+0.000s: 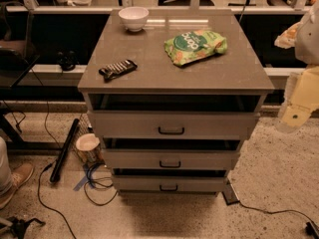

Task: Open bottom drawer

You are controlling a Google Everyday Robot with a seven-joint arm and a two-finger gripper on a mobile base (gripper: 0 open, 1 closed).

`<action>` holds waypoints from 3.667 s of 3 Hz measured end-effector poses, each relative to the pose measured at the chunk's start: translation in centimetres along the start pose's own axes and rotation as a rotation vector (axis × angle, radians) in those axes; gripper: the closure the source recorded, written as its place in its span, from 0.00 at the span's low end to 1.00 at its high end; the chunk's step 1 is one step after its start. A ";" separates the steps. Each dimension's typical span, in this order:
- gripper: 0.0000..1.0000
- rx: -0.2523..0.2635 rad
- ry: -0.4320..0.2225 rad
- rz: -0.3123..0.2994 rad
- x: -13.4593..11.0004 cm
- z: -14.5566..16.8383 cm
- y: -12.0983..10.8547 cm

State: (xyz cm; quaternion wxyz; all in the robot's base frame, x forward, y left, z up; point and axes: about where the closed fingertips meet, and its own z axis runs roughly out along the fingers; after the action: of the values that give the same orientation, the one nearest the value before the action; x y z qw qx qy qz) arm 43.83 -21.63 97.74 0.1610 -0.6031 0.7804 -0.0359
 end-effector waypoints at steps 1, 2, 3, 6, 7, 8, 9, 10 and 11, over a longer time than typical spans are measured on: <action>0.00 0.000 0.000 0.000 0.0 0.0 0.0; 0.00 -0.006 -0.013 0.011 0.4 0.5 0.0; 0.00 -0.058 -0.065 0.024 2.0 4.0 0.5; 0.00 -0.223 -0.244 0.007 4.8 15.5 3.4; 0.00 -0.230 -0.257 0.010 5.3 17.0 3.8; 0.00 -0.248 -0.307 -0.008 6.1 21.2 4.7; 0.00 -0.273 -0.386 -0.032 6.7 26.8 5.6; 0.00 -0.309 -0.459 -0.042 7.0 33.5 6.9; 0.00 -0.392 -0.529 0.005 7.5 41.8 9.2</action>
Offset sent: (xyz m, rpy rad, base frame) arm 0.0016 -0.0087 -0.0207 0.0445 0.0325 -0.0132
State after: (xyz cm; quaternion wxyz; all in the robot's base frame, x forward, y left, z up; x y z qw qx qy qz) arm 45.89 -20.56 54.36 0.2390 -0.6090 0.7052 0.2732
